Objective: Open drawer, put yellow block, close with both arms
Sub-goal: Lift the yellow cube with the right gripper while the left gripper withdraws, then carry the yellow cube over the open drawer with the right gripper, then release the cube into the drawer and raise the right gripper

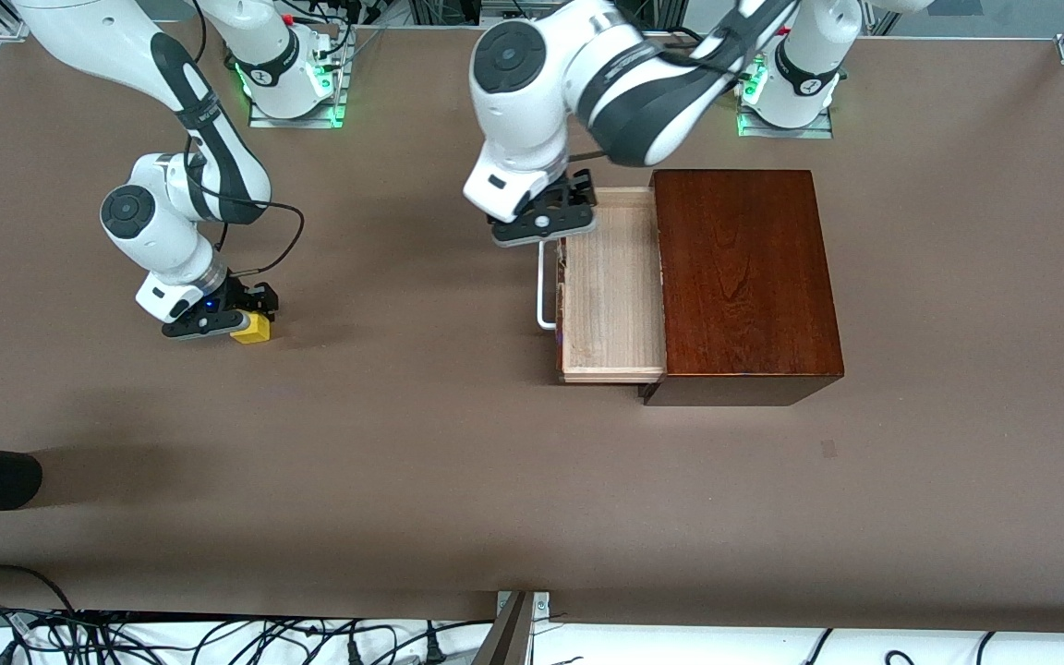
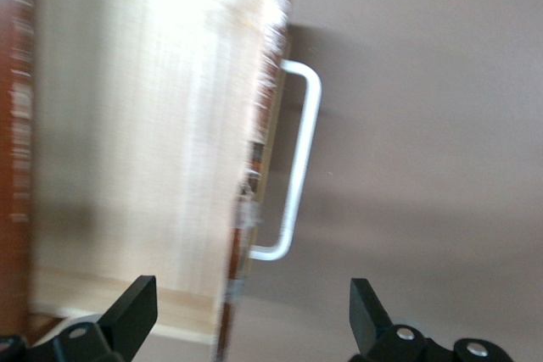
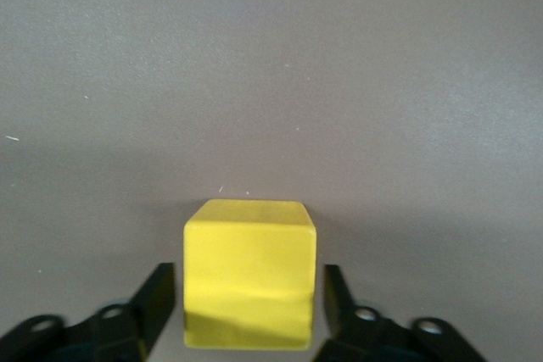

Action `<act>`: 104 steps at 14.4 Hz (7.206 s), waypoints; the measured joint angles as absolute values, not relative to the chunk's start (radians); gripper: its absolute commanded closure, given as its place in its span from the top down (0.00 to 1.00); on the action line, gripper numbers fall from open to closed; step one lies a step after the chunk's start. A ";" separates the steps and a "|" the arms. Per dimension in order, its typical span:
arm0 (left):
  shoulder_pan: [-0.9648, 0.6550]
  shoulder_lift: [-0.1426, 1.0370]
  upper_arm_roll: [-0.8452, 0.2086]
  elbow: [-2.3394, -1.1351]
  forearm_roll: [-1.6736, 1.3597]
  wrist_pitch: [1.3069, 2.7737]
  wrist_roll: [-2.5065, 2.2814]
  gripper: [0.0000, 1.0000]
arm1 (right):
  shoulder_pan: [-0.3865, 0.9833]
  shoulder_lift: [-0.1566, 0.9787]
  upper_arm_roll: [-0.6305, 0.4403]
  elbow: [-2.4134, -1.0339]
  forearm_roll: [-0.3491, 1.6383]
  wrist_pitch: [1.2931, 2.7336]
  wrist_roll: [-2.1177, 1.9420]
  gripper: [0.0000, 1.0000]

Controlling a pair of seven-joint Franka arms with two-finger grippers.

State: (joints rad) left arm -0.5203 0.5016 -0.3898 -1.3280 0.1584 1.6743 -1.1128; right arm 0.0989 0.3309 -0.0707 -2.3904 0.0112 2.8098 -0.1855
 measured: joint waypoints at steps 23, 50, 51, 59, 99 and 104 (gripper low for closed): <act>-0.154 -0.020 0.057 -1.593 -0.024 1.401 -0.225 1.00 | 0.110 0.021 0.127 -1.767 0.157 1.821 0.188 0.00; -0.072 0.007 -0.002 -1.586 -0.024 1.477 -0.185 1.00 | 0.645 0.664 0.353 -1.158 -0.200 1.927 2.082 0.00; -0.070 0.008 -0.002 -1.586 -0.024 1.478 -0.185 1.00 | 0.662 0.685 0.337 -1.141 -0.201 1.927 2.103 0.00; -0.066 0.012 -0.002 -1.585 -0.024 1.483 -0.184 1.00 | 0.836 0.810 0.207 -1.055 -0.202 1.976 2.284 0.00; -0.065 0.033 -0.015 -1.583 -0.022 1.487 -0.168 1.00 | 0.808 0.688 0.161 -0.887 -0.187 1.662 1.921 1.00; -0.079 0.033 -0.113 -1.534 -0.022 1.438 -0.280 1.00 | 0.764 0.496 0.043 -1.073 -0.175 1.595 1.397 1.00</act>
